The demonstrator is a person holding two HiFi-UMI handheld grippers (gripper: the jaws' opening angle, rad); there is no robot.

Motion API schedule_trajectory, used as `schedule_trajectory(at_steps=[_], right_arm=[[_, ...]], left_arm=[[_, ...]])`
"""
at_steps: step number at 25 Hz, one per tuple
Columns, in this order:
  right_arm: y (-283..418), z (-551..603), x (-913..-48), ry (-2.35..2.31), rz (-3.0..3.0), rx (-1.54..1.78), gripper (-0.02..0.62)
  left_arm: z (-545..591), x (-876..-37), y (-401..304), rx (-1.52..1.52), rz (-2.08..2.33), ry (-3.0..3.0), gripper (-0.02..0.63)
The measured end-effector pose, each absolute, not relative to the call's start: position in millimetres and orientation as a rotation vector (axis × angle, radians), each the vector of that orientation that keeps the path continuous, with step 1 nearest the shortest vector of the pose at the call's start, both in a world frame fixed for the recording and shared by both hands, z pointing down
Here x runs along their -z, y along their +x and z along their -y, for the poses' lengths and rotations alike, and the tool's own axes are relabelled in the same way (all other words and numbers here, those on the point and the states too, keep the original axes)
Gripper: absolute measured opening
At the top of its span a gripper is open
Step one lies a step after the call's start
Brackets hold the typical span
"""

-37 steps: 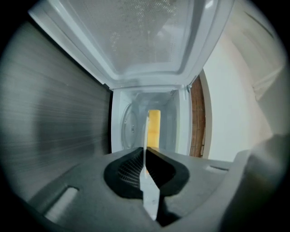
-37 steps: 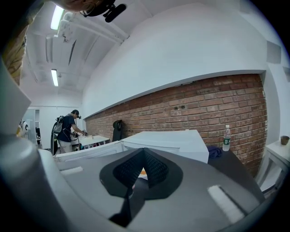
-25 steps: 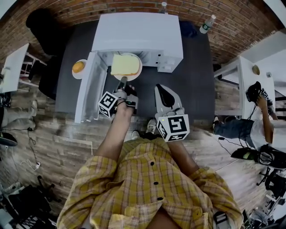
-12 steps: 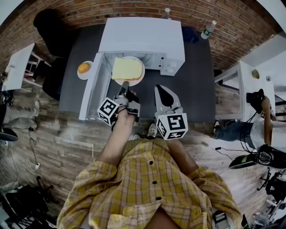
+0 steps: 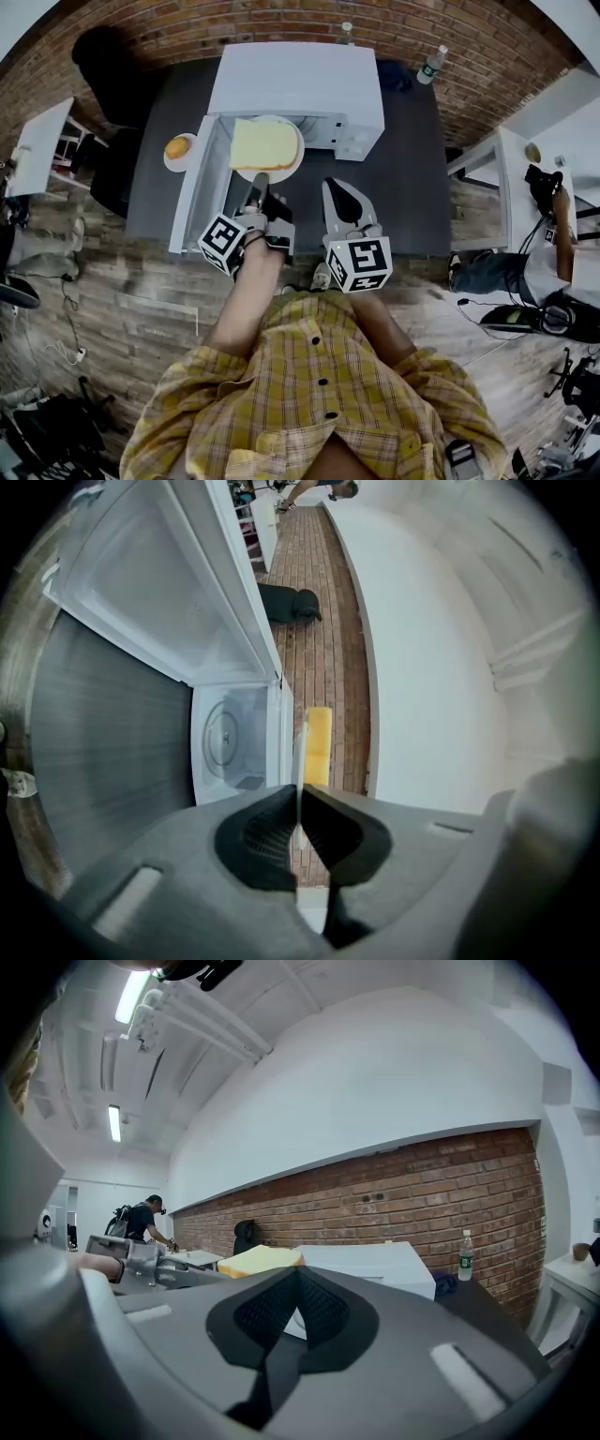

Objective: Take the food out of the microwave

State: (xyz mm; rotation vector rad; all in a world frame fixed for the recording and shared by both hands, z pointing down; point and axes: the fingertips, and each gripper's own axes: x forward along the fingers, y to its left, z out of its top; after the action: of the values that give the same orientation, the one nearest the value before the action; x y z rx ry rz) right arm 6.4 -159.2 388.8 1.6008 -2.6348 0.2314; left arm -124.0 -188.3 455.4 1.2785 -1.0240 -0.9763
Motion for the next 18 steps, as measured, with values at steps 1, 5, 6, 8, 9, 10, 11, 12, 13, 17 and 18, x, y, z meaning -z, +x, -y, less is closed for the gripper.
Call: schedule_trajectory(at_steps=[1,5,6,8,9,10,11,12,13,17,18], right_arm=[[7,158,-388,1.601,2.636,-0.229,0.003],[8,155,-382,1.609,2.647,-0.226,0.003],[9,154,-381,1.610,2.649,-0.225,0.003],[9,151,-381,1.608,2.652,-0.222,0.003],[10,150,-381,1.606,2.653,-0.222,0.003],[10,148,-381,1.606,2.653,-0.221,0.003],[11,147,-381,1.606,2.653,-0.220,0.003],[11,146,-381,1.606,2.653,-0.219,0.003],[12,145,-380,1.607,2.652,-0.217,0.003],[16,142,-375,1.617,2.656,-0.214,0.003],[17,141,-374,1.618,2.657,-0.212,0.003]], left_arm=[[186,-452,-123,0.975,1.022,1.283,0.011],[178,-440,-122,0.981,1.013,1.281,0.011],[176,-437,-122,0.983,1.014,1.284,0.012],[173,-432,-121,0.989,1.013,1.291,0.011],[171,-430,-120,0.991,1.011,1.294,0.011],[169,-428,-119,0.992,1.007,1.295,0.011],[167,-426,-118,0.995,1.002,1.295,0.011],[165,-423,-116,1.001,0.993,1.294,0.011],[164,-418,-113,1.012,0.978,1.292,0.011],[158,-406,-106,1.032,0.949,1.285,0.011],[156,-405,-106,1.028,0.951,1.287,0.011]])
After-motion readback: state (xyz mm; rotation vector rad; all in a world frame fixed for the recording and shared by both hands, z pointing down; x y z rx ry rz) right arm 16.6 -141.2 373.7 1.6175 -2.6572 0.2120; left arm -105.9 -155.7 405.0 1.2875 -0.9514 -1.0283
